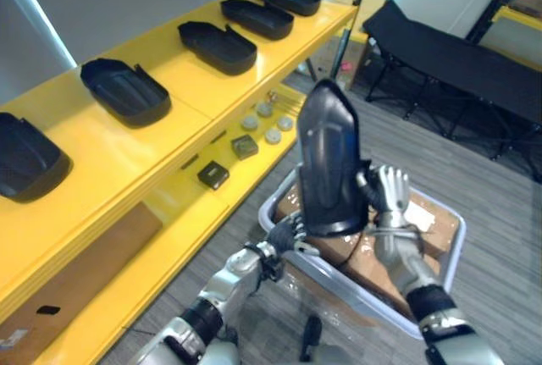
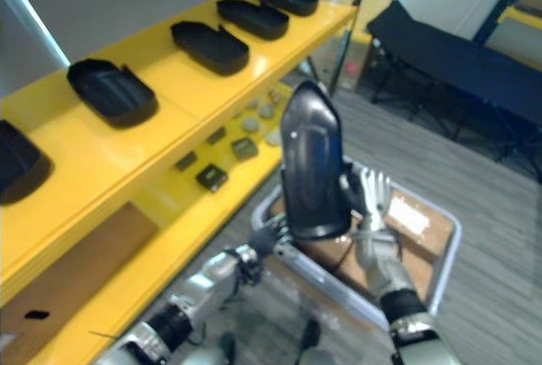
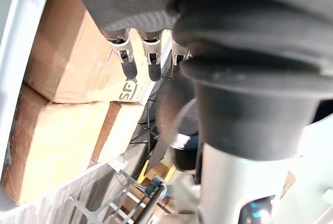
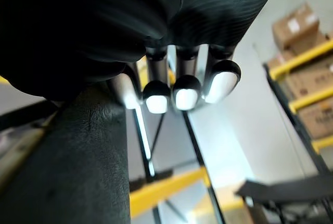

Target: Walk over and take plastic housings, then place them on the shelf

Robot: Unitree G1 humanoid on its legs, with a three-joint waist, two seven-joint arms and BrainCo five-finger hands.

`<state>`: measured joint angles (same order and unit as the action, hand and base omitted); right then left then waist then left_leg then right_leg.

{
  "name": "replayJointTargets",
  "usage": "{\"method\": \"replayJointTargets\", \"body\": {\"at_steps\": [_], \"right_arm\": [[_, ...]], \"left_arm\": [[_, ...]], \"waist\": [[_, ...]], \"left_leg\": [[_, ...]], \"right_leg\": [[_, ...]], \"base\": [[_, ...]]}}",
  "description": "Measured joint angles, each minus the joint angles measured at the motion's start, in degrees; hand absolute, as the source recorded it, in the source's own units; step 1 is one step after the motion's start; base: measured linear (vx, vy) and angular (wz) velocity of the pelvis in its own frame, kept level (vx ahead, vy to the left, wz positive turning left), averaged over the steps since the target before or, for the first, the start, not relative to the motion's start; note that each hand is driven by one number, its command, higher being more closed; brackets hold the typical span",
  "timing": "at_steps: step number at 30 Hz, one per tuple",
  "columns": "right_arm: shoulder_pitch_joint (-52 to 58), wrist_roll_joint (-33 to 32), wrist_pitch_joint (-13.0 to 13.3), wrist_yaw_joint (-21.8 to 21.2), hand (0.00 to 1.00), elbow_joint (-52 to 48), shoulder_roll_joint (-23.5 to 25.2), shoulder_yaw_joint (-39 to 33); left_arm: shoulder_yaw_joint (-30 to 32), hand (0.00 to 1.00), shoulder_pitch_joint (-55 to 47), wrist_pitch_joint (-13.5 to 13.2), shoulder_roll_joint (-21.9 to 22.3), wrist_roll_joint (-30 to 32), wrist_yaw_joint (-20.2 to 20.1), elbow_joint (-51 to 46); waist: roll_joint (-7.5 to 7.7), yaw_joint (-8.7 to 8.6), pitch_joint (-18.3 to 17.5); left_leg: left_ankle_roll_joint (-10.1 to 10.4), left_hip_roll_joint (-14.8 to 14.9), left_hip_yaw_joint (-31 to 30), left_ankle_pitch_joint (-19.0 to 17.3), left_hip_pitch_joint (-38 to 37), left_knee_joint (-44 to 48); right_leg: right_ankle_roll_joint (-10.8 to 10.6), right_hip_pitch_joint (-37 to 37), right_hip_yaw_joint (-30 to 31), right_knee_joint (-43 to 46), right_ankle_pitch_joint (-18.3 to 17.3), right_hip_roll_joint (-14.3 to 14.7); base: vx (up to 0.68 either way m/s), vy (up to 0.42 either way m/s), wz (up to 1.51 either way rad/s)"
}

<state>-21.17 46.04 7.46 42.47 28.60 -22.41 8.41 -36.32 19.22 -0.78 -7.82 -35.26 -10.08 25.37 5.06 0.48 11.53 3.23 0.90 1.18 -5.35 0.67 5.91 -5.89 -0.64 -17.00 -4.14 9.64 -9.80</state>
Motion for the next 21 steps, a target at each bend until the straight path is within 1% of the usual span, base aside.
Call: {"method": "replayJointTargets", "body": {"at_steps": [2, 4, 6, 8, 12, 13, 14, 15, 18, 19, 21], "right_arm": [[-0.79, -0.45, -0.01, -0.69, 1.00, -1.32, -0.64, -0.57], [-1.40, -0.94, -0.01, -2.37, 1.00, -1.46, -0.65, -0.51], [-1.72, -1.06, 0.00, -3.72, 1.00, -1.75, -0.66, -0.50], [-1.70, -1.32, 0.10, -5.06, 1.00, -2.98, -0.66, -0.45], [-1.58, -1.28, 1.72, -5.09, 1.00, -3.10, -0.70, -0.46], [-1.50, -1.26, 2.64, -5.08, 1.00, -3.10, -0.70, -0.46], [-1.25, -1.05, 3.57, -4.99, 1.00, -3.10, -0.70, -0.46], [-1.12, -0.70, 3.96, -4.92, 1.00, -3.09, -0.70, -0.46], [0.98, 0.36, 6.24, -4.02, 1.00, -3.06, -0.66, -0.47], [2.00, 0.44, 6.72, -3.69, 1.00, -3.05, -0.64, -0.48], [3.11, 0.47, 7.54, -3.56, 1.00, -2.92, -0.57, -0.50]], "left_arm": [[-0.19, 0.00, 0.72, 0.18, 0.43, 0.08, 0.48, -0.01], [-0.14, 0.00, 1.07, 0.85, 0.88, 0.07, 0.66, -0.01], [-0.04, 0.00, 1.07, 1.15, 1.62, 0.03, 1.27, -0.02], [-0.05, 0.00, 1.06, 2.07, 2.00, -0.24, 1.85, -0.02], [0.30, 0.00, 1.02, 1.91, 1.99, -0.24, 3.74, -0.01], [0.37, 0.00, 0.99, 1.37, 1.99, -0.23, 4.79, -0.01], [0.60, 0.00, 0.86, 0.15, 2.02, -0.19, 6.09, 0.00], [1.13, 0.00, 0.79, -0.42, 2.12, -0.12, 6.85, 0.00], [6.47, 0.00, -0.24, -3.86, 2.51, 0.23, 9.55, 0.06], [8.52, 0.00, -0.72, -5.07, 2.29, 0.30, 10.10, 0.15], [10.50, 0.00, -1.38, -6.84, 1.50, 0.48, 10.51, 0.55]], "waist": [[-0.36, -0.06, -0.06], [-0.62, -0.20, -0.08], [-0.94, -0.18, -0.07], [-1.42, -0.35, 0.06], [-2.50, -0.66, 0.06], [-2.81, -0.77, 0.11], [-2.98, -0.84, 0.06], [-3.06, -0.89, 0.07], [-3.28, -1.13, 0.01], [-3.31, -1.24, 0.01], [-3.31, -1.31, 0.01]], "left_leg": [[-0.06, 0.04, 0.24, -0.42, 0.76, 0.92], [-0.15, 0.03, 0.39, -0.73, 0.62, 1.40], [-0.34, 0.09, 0.63, -1.56, 0.93, 2.61], [-0.67, 0.13, 0.70, -2.78, 1.50, 4.20], [-0.98, 0.04, 0.67, -3.38, 1.53, 4.75], [-0.99, 0.03, 0.64, -3.39, 1.55, 4.76], [-0.99, 0.04, 0.61, -3.40, 1.56, 4.76], [-0.99, 0.07, 0.60, -3.40, 1.56, 4.75], [-0.84, 0.08, 0.61, -3.29, 1.45, 4.68], [-0.81, 0.05, 0.62, -3.25, 1.43, 4.68], [-0.71, -0.02, 0.61, -3.15, 1.40, 4.69]], "right_leg": [[0.01, 0.70, 0.29, 0.46, 0.01, 0.03], [0.01, 0.70, 0.47, 0.75, 0.01, 0.12], [0.01, 0.70, 0.88, 1.05, 0.01, 0.24], [0.01, 0.70, 1.25, 1.29, 0.01, 0.22], [0.03, 0.69, 1.41, 1.61, 0.00, 0.06], [0.10, 0.69, 1.42, 1.61, -0.04, 0.05], [0.31, 0.69, 1.41, 1.61, -0.18, 0.08], [0.38, 0.69, 1.41, 1.61, -0.23, 0.12], [0.73, 0.69, 1.38, 1.61, -0.47, 0.21], [0.75, 0.69, 1.37, 1.60, -0.50, 0.20], [0.83, 0.69, 1.37, 1.60, -0.57, 0.18]], "base": [[0.01, 0.019, -0.05], [0.01, 0.018, -0.06], [-0.02, 0.030, -0.06], [-0.04, 0.046, -0.05], [-0.04, 0.034, -0.03], [0.00, 0.000, 0.00], [0.00, 0.000, 0.00], [0.00, 0.000, 0.00], [0.00, 0.000, 0.00], [0.00, 0.000, 0.00], [-0.02, 0.006, 0.00]]}}
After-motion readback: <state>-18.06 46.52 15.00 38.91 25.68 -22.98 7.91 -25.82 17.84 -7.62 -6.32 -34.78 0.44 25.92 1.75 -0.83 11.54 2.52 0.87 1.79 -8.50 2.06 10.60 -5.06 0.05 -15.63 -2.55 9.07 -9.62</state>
